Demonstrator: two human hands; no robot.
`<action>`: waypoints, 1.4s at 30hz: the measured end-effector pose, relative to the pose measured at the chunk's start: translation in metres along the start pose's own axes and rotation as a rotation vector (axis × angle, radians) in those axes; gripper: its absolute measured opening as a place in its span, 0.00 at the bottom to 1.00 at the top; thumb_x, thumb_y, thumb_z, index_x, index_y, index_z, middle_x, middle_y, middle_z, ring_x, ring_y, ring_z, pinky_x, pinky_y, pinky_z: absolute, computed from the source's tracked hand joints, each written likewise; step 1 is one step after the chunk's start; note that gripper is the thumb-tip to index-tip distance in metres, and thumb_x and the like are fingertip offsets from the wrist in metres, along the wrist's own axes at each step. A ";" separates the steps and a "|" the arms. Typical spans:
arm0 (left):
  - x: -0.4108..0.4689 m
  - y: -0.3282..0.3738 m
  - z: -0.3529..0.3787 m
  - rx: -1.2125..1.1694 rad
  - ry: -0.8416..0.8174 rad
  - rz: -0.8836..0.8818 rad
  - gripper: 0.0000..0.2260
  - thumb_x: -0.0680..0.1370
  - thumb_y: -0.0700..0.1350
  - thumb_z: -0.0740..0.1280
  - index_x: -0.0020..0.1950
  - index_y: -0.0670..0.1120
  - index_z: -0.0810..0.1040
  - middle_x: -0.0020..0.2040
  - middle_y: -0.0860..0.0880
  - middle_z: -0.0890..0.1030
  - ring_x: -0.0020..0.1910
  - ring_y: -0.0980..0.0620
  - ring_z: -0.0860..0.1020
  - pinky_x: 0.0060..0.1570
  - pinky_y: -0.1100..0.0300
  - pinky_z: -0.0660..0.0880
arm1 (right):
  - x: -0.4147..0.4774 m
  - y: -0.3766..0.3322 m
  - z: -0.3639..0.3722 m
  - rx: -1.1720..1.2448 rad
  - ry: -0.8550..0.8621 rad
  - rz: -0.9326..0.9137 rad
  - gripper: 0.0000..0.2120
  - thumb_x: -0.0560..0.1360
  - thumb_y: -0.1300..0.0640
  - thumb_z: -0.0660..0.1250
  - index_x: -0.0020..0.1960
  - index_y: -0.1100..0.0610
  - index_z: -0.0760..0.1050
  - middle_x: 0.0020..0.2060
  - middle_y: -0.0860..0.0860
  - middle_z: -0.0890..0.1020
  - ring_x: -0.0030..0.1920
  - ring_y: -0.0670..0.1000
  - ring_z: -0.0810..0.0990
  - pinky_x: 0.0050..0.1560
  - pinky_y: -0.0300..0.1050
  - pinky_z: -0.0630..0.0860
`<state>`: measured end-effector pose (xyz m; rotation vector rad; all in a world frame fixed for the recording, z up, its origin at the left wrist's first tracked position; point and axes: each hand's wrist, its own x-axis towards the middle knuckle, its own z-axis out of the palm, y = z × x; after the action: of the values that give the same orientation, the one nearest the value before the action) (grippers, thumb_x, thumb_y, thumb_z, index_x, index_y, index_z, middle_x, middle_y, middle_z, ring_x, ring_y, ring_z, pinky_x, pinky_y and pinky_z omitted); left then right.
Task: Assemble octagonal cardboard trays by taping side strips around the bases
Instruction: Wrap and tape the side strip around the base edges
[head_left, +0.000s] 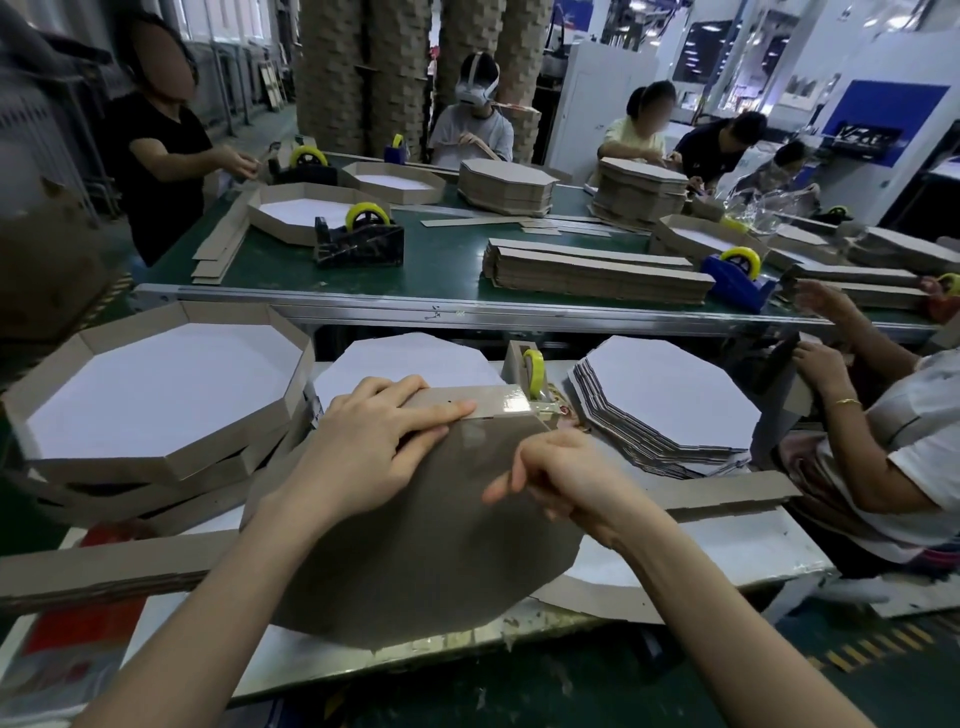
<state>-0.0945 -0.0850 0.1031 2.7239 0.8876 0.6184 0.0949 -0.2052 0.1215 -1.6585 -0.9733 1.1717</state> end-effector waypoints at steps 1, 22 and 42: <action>0.000 0.000 0.000 0.002 -0.003 0.007 0.17 0.82 0.55 0.55 0.69 0.71 0.65 0.63 0.55 0.73 0.61 0.51 0.68 0.57 0.51 0.69 | 0.002 -0.002 -0.003 -0.001 0.101 -0.140 0.18 0.71 0.68 0.56 0.26 0.56 0.75 0.38 0.62 0.85 0.21 0.44 0.66 0.23 0.38 0.63; 0.015 0.043 -0.001 -0.199 0.126 -0.155 0.14 0.75 0.71 0.55 0.50 0.73 0.78 0.66 0.61 0.76 0.70 0.55 0.66 0.70 0.44 0.58 | 0.055 -0.005 -0.009 -0.547 0.332 -0.518 0.21 0.80 0.59 0.64 0.29 0.63 0.66 0.24 0.50 0.64 0.29 0.46 0.61 0.32 0.43 0.59; 0.011 0.033 0.005 0.360 -0.044 -0.014 0.42 0.71 0.70 0.64 0.79 0.54 0.54 0.74 0.58 0.65 0.70 0.54 0.66 0.64 0.57 0.62 | 0.059 -0.001 -0.011 -0.446 0.291 -0.483 0.22 0.80 0.56 0.63 0.30 0.61 0.65 0.27 0.52 0.64 0.31 0.46 0.63 0.32 0.41 0.58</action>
<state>-0.0668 -0.1048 0.1126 3.0281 1.0988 0.4275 0.1203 -0.1524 0.1071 -1.7276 -1.4100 0.3960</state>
